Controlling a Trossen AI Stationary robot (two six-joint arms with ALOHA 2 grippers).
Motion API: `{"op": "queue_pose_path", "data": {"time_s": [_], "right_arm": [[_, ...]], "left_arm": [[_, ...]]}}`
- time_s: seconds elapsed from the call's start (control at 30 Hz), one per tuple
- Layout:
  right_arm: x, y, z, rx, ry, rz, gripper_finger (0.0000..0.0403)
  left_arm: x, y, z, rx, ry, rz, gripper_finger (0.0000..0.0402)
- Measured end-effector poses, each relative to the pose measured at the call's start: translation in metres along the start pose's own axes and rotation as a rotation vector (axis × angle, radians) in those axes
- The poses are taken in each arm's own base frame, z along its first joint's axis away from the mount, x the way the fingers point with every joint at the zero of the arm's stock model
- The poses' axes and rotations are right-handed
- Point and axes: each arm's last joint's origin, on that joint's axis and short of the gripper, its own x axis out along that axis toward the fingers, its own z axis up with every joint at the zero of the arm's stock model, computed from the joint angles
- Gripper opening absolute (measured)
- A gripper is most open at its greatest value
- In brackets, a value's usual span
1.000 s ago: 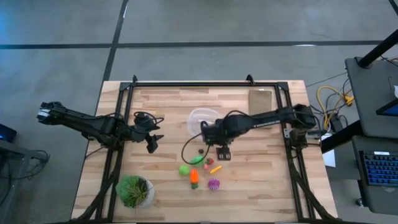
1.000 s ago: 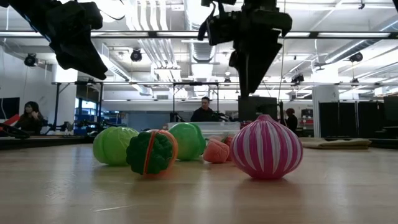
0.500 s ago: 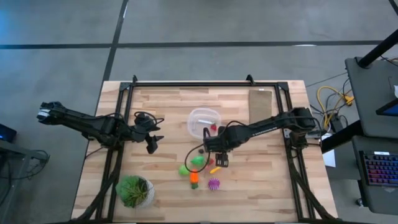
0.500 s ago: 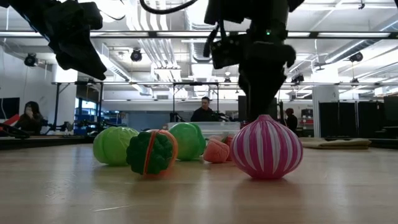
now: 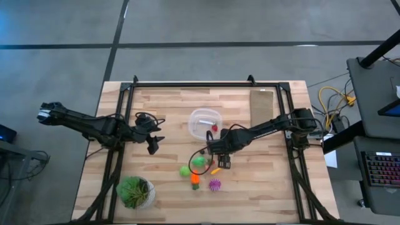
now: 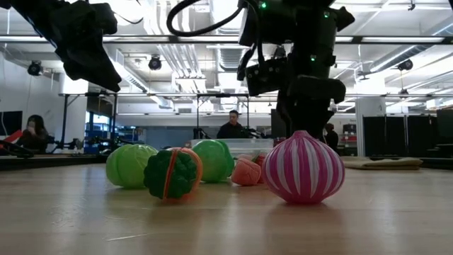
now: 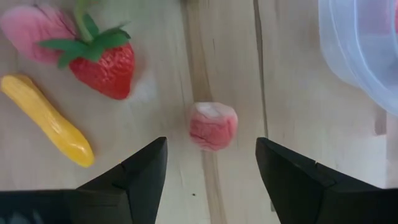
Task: Pick and placing Produce into tupperware
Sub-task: Put the top pink peach into the transparent container
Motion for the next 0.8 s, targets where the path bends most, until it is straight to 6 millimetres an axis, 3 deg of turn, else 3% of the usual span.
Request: {"op": "queue_pose_path", "data": {"time_s": [0.8], "right_arm": [[0.0090,-0.0029,0.0023,0.034,-0.076,0.019,0.0209]], "left_arm": [[0.0060,-0.0037,0.0004,0.004,0.008,0.006,0.0199]]}}
